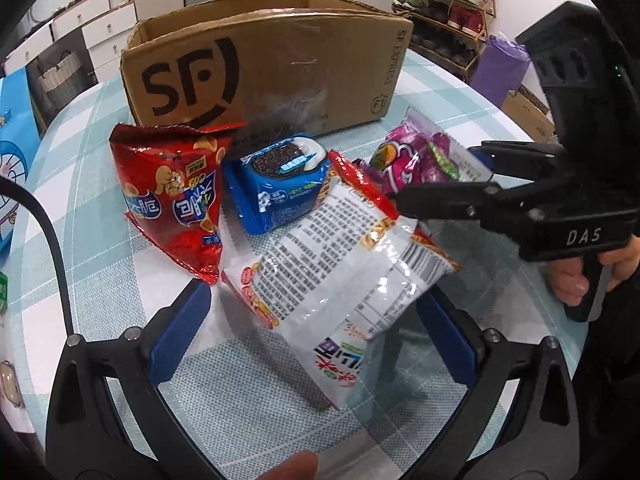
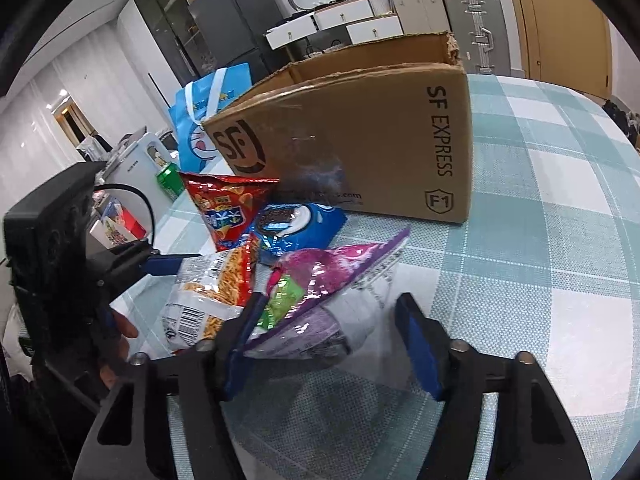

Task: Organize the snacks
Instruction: 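Grasp the purple chip bag with the right gripper while the left grasps the white chip bag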

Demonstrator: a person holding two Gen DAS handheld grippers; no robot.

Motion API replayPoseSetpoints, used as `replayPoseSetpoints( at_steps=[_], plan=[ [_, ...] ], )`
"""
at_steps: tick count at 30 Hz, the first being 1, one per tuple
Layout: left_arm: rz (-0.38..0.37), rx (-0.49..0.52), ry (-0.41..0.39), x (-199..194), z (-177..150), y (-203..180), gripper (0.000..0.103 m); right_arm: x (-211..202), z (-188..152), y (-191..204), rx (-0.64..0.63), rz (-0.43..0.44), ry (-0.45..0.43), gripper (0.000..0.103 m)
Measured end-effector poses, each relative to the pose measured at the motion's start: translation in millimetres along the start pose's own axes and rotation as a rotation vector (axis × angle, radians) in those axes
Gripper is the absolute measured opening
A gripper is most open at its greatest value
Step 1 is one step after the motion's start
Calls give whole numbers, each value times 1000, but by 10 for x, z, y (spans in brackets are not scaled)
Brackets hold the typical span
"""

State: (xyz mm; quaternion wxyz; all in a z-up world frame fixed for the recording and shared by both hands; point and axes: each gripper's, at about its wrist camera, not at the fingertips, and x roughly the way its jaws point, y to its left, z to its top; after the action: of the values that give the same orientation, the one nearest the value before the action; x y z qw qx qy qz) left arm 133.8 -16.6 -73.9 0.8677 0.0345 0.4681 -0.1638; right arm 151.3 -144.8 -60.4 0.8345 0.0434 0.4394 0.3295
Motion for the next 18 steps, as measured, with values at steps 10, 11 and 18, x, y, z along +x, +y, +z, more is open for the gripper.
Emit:
replayPoseSetpoints(
  at_steps=[10, 11, 18],
  plan=[
    [-43, -51, -3, -28, 21, 122, 102, -47, -4, 11, -6, 11, -19, 51],
    [-47, -53, -5, -34, 19, 129, 102, -54, -4, 4, -5, 10, -21, 51],
    [-60, -32, -48, -151, 9, 103, 101, -102, 6, -8, -5, -7, -35, 51]
  ],
)
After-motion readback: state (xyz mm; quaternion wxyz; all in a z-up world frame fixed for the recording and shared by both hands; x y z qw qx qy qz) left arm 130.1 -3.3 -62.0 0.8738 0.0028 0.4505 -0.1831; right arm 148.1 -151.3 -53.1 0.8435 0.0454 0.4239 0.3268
